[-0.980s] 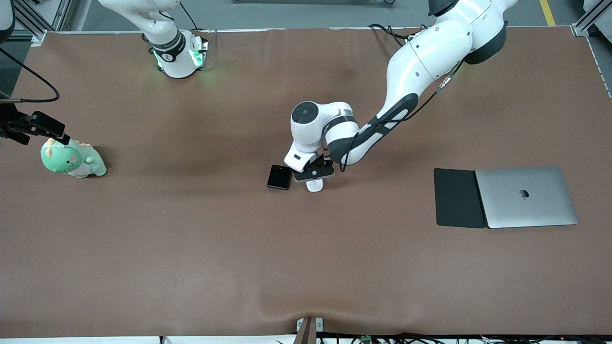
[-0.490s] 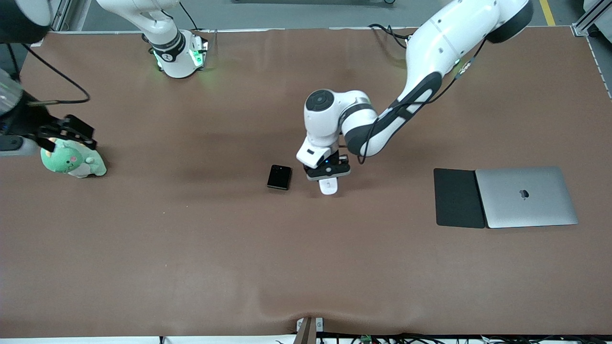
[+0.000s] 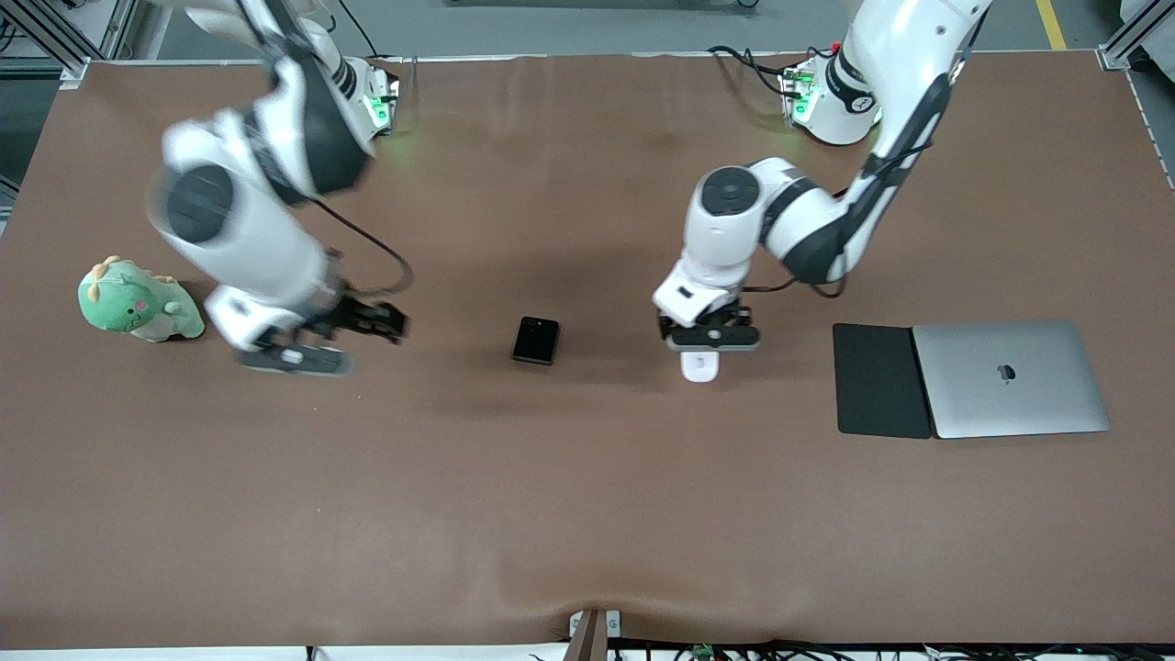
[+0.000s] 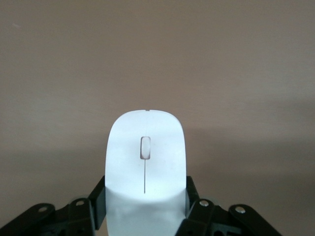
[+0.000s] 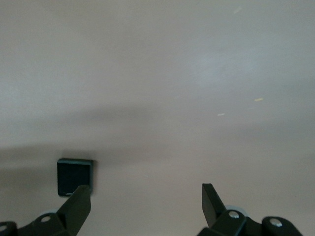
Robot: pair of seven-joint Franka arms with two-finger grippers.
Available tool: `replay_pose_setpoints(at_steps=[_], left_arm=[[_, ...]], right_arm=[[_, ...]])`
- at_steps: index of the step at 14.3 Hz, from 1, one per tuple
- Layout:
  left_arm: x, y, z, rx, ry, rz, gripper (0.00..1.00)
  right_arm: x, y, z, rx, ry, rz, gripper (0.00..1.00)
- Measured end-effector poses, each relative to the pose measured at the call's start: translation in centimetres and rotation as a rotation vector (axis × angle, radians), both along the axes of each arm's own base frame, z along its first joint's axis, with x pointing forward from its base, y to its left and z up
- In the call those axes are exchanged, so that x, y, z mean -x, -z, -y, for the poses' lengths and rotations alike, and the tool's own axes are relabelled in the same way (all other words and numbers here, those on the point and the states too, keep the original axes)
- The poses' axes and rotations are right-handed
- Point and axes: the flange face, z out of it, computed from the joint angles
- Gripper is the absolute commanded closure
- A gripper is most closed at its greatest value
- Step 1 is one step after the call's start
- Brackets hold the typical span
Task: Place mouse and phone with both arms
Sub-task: 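Lift the mouse with the left gripper while the right gripper grasps the phone, then carry the mouse onto the dark mouse pad with the left gripper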
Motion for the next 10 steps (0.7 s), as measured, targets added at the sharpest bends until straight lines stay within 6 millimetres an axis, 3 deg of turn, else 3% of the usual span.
replay_pose_setpoints(at_steps=[2, 5, 7, 10], left_arm=[[0.1, 0.5, -4.3, 0.006, 0.016, 0.021, 1.00], [0.1, 1.1, -8.2, -0.025, 0.044, 0.021, 1.00], [-0.7, 1.4, -11.6, -0.031, 0.063, 0.011, 1.00], [-1.9, 2.2, -17.9, -0.014, 0.096, -0.001, 1.00]], right_arm=[[0.2, 6.1, -3.8, 0.008, 0.039, -0.002, 0.00], [2.0, 13.0, -9.5, -0.007, 0.112, 0.036, 0.00], [3.8, 16.4, -12.2, -0.017, 0.117, 0.054, 0.00], [5.9, 18.9, -14.0, -0.039, 0.121, 0.081, 0.00]])
